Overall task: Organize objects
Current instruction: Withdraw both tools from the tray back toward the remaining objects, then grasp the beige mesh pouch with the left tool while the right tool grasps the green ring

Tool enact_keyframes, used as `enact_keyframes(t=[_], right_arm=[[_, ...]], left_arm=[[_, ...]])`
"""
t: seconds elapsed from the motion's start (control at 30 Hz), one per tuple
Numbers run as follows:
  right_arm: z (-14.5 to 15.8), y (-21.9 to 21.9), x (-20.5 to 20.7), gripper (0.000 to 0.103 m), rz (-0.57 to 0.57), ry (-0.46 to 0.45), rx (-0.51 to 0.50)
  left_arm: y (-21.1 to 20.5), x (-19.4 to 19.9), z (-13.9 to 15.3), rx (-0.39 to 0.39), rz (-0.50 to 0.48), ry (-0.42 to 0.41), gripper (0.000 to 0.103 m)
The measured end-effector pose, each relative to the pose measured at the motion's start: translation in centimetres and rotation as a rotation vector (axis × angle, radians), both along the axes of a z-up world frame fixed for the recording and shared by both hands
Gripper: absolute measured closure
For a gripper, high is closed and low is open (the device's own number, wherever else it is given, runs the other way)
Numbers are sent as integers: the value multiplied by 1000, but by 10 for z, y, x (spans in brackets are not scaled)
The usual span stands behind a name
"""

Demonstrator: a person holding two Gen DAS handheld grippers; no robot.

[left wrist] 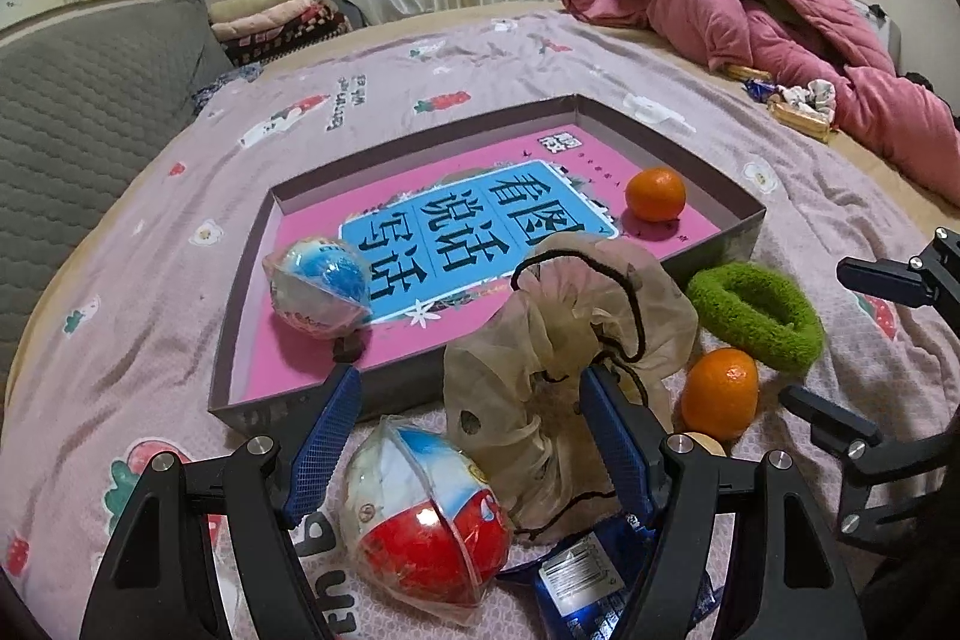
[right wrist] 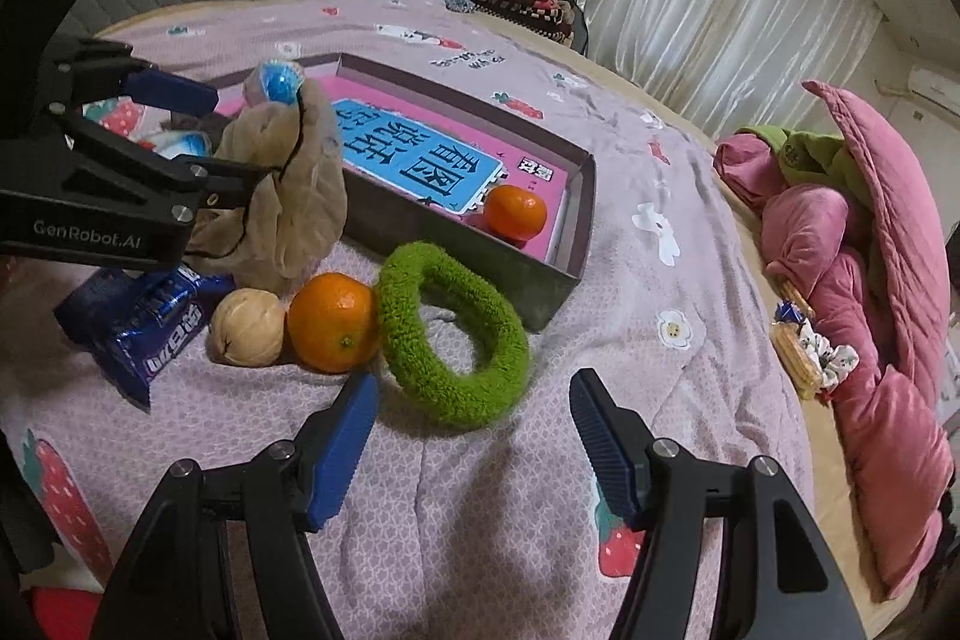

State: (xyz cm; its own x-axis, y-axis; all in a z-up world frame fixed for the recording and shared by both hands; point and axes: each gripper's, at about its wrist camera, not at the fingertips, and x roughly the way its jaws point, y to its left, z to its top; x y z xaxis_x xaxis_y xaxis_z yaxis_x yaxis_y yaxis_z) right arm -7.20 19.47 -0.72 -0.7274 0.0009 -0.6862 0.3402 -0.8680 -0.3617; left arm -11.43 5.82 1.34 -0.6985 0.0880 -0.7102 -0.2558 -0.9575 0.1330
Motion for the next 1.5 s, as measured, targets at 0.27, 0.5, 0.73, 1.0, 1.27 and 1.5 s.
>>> enact_keyframes(t=[0.27,0.5,0.73,1.0,1.27,1.5], right_arm=[[-5,-6,-10,37,-17,21,39],[-5,-8,-24,47,-54,6,14],[0,5,-34,65,-97,-28,-91],[13,26,-37,77,-144,-37,-237],[29,38,-38,80,-174,8,-315],[33,36,-38,81,-165,18,-327]], left_arm=[[4,-10,-3,-10,23,-5,27],[6,-18,-3,0,38,-5,27],[8,-19,-2,17,37,-5,26],[14,-22,-3,13,47,2,30],[14,-25,1,56,43,-5,49],[16,-22,7,108,21,0,77]])
